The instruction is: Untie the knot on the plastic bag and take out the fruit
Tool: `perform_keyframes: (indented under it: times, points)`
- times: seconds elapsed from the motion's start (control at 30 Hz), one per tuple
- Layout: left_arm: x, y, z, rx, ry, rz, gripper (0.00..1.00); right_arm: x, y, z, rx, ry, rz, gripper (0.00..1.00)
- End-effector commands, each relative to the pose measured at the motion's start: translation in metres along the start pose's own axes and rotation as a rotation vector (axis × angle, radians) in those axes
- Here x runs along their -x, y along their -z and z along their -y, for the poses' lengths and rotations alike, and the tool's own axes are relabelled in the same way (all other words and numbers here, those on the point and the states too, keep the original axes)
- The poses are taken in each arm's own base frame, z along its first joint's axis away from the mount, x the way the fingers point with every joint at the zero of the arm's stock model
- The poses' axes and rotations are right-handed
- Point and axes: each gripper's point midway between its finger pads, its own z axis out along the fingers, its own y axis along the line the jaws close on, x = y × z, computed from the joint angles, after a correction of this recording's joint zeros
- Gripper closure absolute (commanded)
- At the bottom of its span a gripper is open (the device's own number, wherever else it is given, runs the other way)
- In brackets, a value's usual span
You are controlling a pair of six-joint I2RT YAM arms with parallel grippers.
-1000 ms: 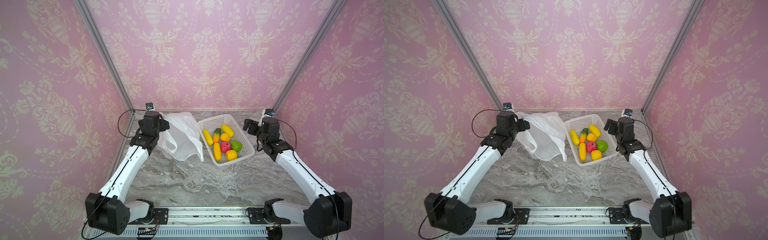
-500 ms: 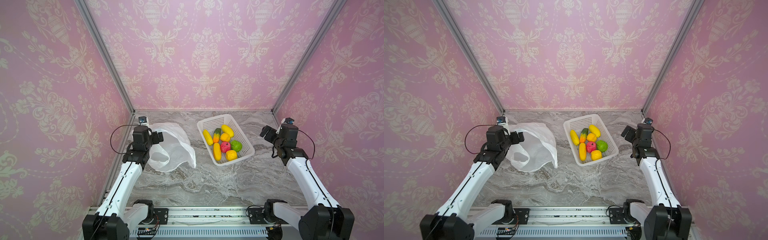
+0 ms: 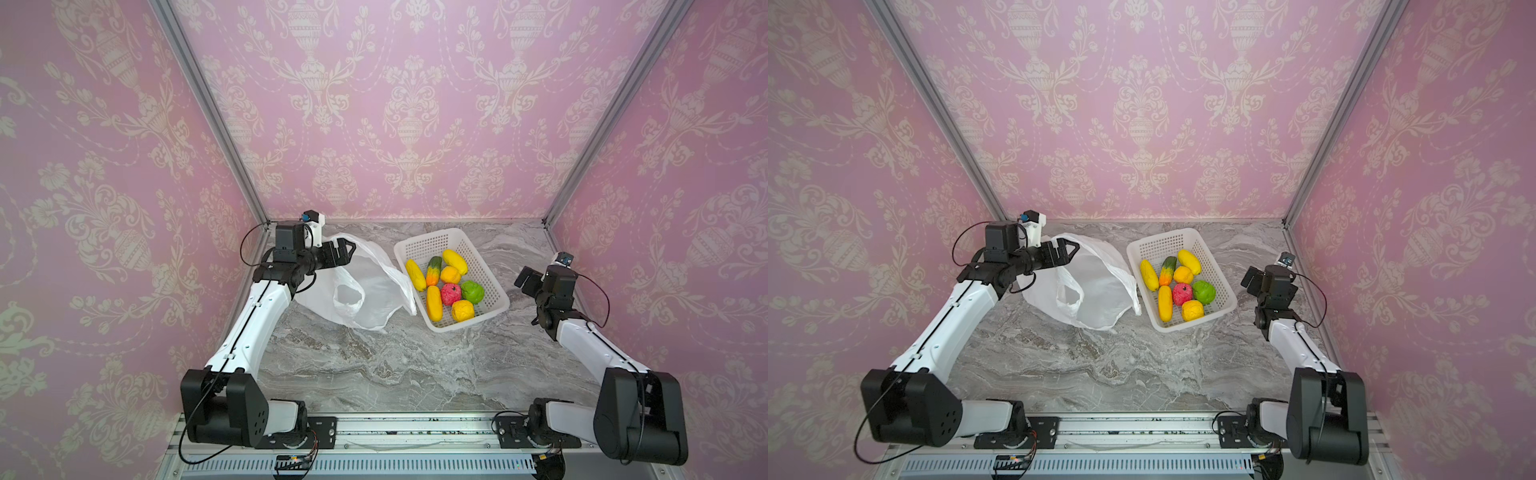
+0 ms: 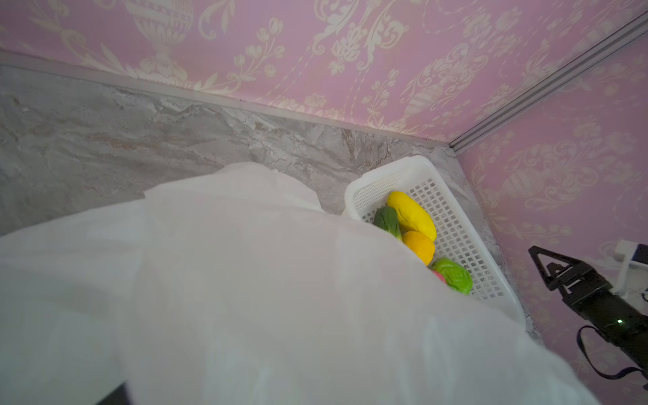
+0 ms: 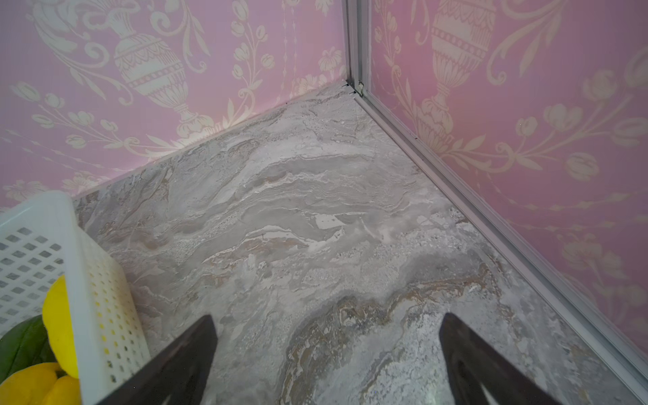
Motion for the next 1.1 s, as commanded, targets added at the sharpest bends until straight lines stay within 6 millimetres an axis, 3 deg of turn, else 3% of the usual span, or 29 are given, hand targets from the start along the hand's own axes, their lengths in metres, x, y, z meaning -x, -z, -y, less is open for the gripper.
perform_keyframes:
  times: [0.0,0.1,0.17,0.27,0.37,0.57,0.7,0.8,0.87,0.97,1.03,1.07]
  points:
    - [0.022,-0.025,0.012,-0.073,0.062,-0.037,0.01,0.023,-0.009,-0.006,0.017,0.015,0.097,0.00]
    - [0.017,-0.044,0.013,-0.058,0.055,-0.090,0.01,0.023,-0.007,-0.007,0.036,0.009,0.132,0.00]
    - [-0.004,-0.047,0.005,0.029,0.013,-0.133,0.01,0.024,-0.006,-0.007,0.034,0.009,0.138,0.00]
    - [-0.037,-0.037,-0.007,0.130,-0.040,-0.144,0.01,0.023,-0.008,-0.010,0.051,0.018,0.131,0.00]
    - [-0.054,-0.021,-0.019,0.180,-0.060,-0.078,0.01,0.023,-0.008,-0.011,0.058,0.019,0.145,0.00]
    - [-0.051,0.025,-0.046,0.305,-0.111,0.170,0.01,0.015,-0.019,-0.013,0.070,0.034,0.150,0.00]
    - [-0.052,0.057,-0.060,0.340,-0.132,0.359,0.01,0.015,-0.014,-0.013,0.077,0.026,0.183,0.00]
    - [-0.049,0.070,-0.055,0.306,-0.143,0.430,0.01,0.014,-0.014,-0.024,0.142,0.025,0.174,0.00]
    - [-0.045,0.079,-0.064,0.363,-0.126,0.461,0.01,0.011,-0.015,-0.028,0.153,0.021,0.145,0.00]
    - [-0.042,0.093,-0.084,0.454,-0.108,0.547,0.01,0.006,-0.010,-0.016,0.094,0.013,0.123,0.00]
    - [-0.042,0.091,-0.068,0.350,-0.152,0.559,0.01,0.004,-0.004,-0.009,0.066,0.011,0.127,0.00]
    - [-0.043,0.086,-0.045,0.223,-0.210,0.535,0.01,0.002,-0.002,-0.009,0.067,0.021,0.119,0.00]
